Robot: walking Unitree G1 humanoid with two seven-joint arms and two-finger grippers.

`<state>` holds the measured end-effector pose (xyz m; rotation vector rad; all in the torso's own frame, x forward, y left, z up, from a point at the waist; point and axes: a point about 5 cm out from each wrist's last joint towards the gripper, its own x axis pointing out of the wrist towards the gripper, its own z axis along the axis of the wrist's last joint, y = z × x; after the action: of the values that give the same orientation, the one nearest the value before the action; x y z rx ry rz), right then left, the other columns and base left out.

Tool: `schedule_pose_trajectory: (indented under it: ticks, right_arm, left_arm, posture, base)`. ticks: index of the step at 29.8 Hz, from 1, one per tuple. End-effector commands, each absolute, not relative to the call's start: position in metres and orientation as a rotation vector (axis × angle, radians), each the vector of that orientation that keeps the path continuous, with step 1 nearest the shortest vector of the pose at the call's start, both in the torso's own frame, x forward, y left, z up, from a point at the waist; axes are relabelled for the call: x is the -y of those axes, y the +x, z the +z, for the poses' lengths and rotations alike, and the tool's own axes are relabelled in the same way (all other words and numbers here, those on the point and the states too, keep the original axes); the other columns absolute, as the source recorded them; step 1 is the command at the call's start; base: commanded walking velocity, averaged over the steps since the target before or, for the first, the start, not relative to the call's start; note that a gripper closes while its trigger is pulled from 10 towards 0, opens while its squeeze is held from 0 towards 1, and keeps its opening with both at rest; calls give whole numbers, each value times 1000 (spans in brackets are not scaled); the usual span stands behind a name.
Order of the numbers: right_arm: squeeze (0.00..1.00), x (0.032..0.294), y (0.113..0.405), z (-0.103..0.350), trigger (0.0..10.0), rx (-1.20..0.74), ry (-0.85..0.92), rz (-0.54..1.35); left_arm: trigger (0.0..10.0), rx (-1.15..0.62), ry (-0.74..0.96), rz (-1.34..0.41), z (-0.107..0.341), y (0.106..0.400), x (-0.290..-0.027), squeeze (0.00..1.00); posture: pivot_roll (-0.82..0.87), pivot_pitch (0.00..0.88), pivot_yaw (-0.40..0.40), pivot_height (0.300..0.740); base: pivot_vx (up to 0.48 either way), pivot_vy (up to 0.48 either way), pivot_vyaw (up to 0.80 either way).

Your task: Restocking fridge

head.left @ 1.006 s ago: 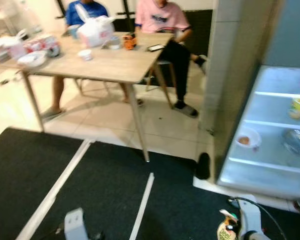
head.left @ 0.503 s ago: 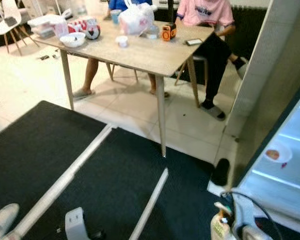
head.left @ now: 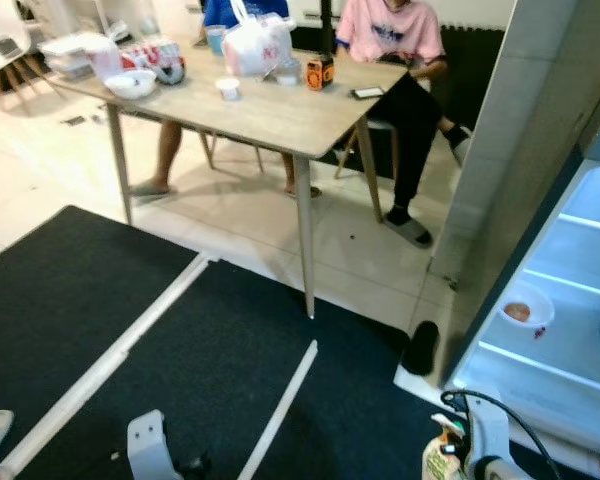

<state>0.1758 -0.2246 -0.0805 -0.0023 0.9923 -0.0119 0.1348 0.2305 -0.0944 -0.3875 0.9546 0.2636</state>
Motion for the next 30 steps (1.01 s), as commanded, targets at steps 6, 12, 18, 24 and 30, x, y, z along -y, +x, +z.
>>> schedule_pose_trajectory:
  ticks: [6, 12, 18, 24, 30]
  right_arm:
    - [0, 224, 176, -81, 10000, -987, 3, -20]
    - [0, 225, 177, -80, 10000, -987, -3, -22]
    - [0, 229, 177, -79, 10000, -988, -6, -33]
    - [0, 230, 178, -78, 10000, -988, -8, -36]
    - [0, 231, 179, -77, 10000, -983, -9, -38]
  left_arm:
    - [10000, -946, -394, 256, -93, 140, -230, 0]
    - [10000, -935, -396, 261, -92, 142, -229, 0]
    - [10000, -936, -397, 267, -93, 142, -227, 0]
    - [10000, -929, -403, 261, -92, 144, -225, 0]
    - [10000, -927, -405, 256, -92, 145, -223, 0]
  posture:
    - [-36, 0, 47, 740]
    - [-34, 0, 40, 740]
    - [-40, 0, 42, 740]
    - [-40, 0, 37, 740]
    - [-42, 0, 36, 740]
  base:
    - [0, -458, 0]
    - [0, -381, 0]
    - [0, 0, 0]
    - [0, 0, 0]
    - [0, 0, 0]
